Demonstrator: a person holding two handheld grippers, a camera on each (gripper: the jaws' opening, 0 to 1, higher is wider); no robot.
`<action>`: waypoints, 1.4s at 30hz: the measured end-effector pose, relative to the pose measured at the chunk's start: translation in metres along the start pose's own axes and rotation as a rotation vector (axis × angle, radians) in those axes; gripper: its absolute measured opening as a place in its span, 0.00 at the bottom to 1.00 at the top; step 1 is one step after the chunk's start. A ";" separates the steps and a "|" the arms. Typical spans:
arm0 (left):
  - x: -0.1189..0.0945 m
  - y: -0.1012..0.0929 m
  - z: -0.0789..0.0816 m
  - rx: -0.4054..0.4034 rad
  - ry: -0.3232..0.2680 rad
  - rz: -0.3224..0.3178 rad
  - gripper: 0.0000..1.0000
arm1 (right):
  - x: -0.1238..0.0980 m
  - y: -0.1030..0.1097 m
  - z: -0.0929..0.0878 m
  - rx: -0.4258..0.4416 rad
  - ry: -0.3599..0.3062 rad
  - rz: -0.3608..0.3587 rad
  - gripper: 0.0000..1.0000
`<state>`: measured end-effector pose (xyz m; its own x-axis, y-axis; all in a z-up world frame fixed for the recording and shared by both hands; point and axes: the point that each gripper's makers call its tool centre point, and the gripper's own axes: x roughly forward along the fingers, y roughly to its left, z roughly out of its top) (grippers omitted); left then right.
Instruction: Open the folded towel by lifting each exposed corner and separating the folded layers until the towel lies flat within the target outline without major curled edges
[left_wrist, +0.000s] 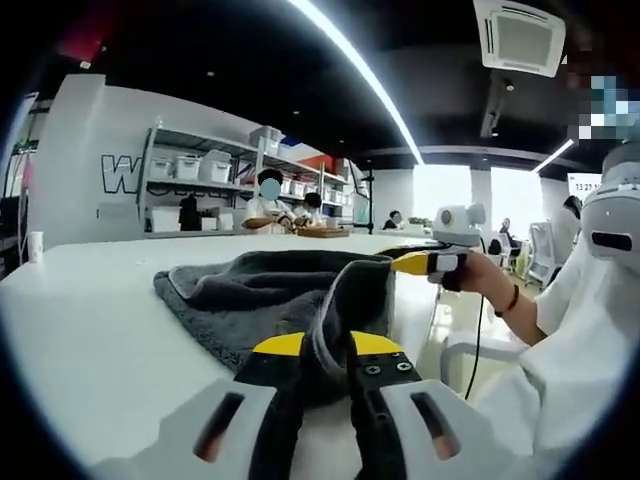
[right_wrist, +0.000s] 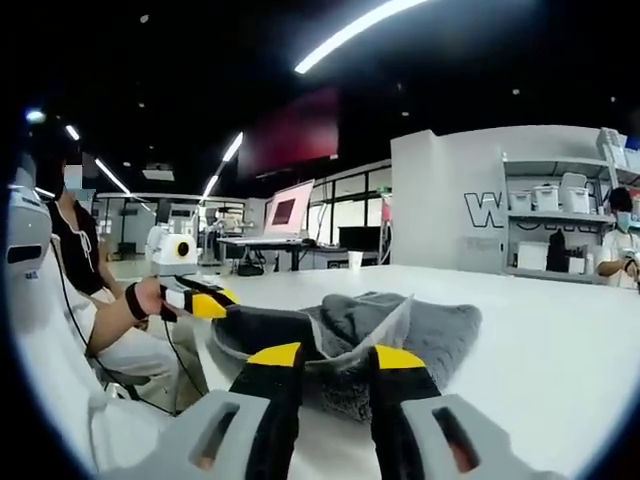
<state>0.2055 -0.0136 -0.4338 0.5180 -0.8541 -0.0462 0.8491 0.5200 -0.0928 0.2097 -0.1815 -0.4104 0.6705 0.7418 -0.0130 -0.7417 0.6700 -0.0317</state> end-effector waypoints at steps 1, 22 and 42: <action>0.002 -0.002 -0.001 0.013 0.006 -0.003 0.10 | 0.002 0.000 -0.001 0.005 0.002 -0.007 0.14; -0.004 -0.012 -0.017 0.069 0.139 -0.067 0.03 | -0.014 0.008 -0.020 0.023 0.136 0.075 0.03; -0.009 -0.023 -0.028 0.145 0.220 -0.117 0.03 | -0.025 0.017 -0.034 -0.025 0.234 0.144 0.00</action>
<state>0.1789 -0.0181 -0.4588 0.3945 -0.8815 -0.2594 0.9158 0.4004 0.0321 0.1810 -0.1901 -0.4447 0.5454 0.8003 -0.2493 -0.8311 0.5548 -0.0372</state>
